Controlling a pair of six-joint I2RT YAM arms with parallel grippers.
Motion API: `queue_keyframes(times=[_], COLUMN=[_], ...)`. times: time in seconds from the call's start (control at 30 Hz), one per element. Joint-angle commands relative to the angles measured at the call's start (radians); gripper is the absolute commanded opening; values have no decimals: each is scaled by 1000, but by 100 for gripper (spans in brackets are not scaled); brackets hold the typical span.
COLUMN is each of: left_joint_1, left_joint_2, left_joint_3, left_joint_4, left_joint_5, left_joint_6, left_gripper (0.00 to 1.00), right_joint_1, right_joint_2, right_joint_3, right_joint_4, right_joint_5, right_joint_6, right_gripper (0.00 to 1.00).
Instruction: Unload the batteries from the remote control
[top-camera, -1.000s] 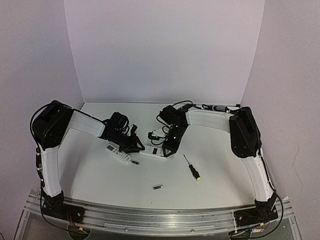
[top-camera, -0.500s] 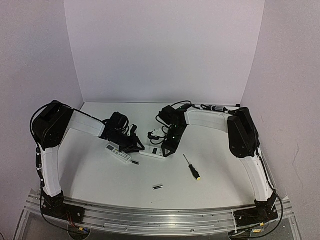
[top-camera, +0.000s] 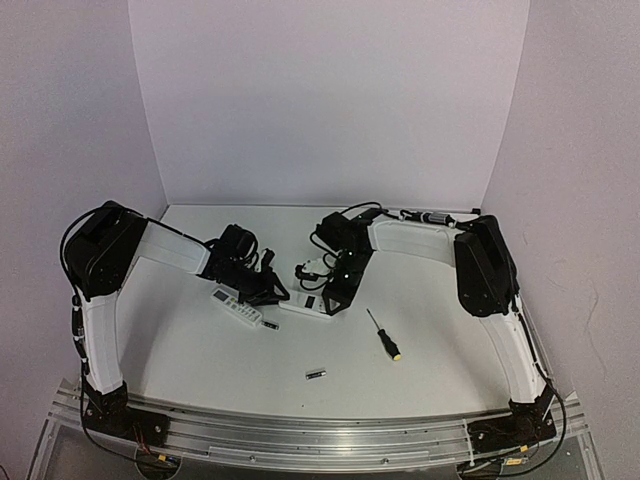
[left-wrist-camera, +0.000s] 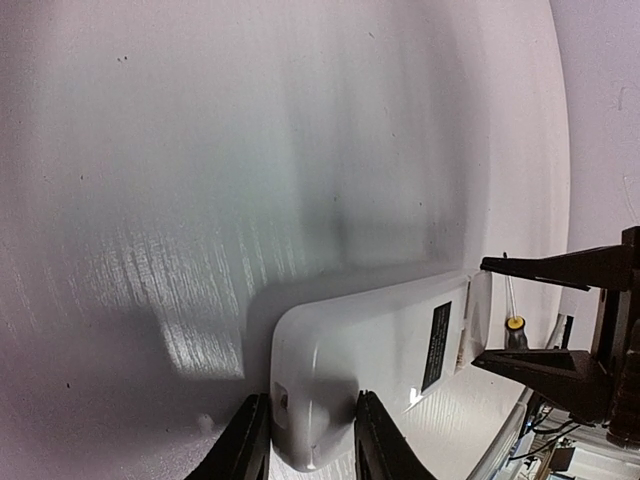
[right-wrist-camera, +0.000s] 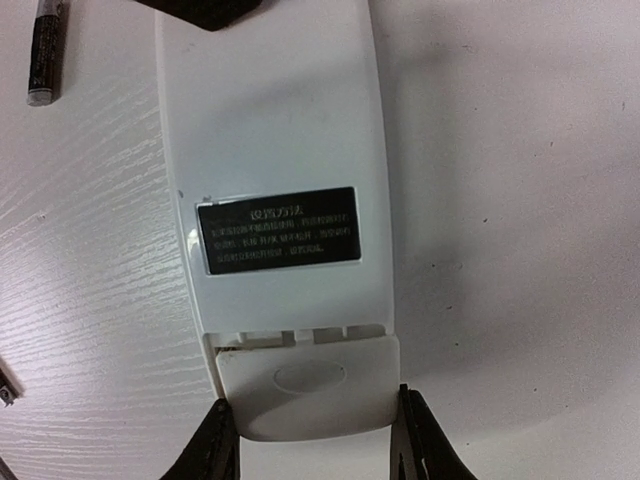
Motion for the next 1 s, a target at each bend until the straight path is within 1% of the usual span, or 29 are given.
queue_keyframes(times=[0.0,0.2,0.37,0.6,0.77,0.97], left_joint_1=[-17,-19,-22,-24,-24,-24], left_joint_2=[24,19,11,11,9,12], left_joint_3=[-44,-54,-69,-73,-71,-62], left_joint_4=[-62,-63,-54,-52,-57,-64], left_joint_5=[-67,-87,-95,-96,-103,-106], left_joint_6=[-9,-22,-32,-30,-29,-21], left_gripper=[29,28,28,27,27,27], right_joint_1=[30,37,40,41,42,42], right_joint_2=[19,17,19,16,-2,-12], right_joint_3=[18,15,23,34,24,25], right_joint_4=[-48,-55,-55,-55,-55,-55], right_joint_5=[-19,-4,-14,-13,-22,-27], right_joint_6=[25,37,52,59,66,72], right_gripper=[10,13,21,29,37,42])
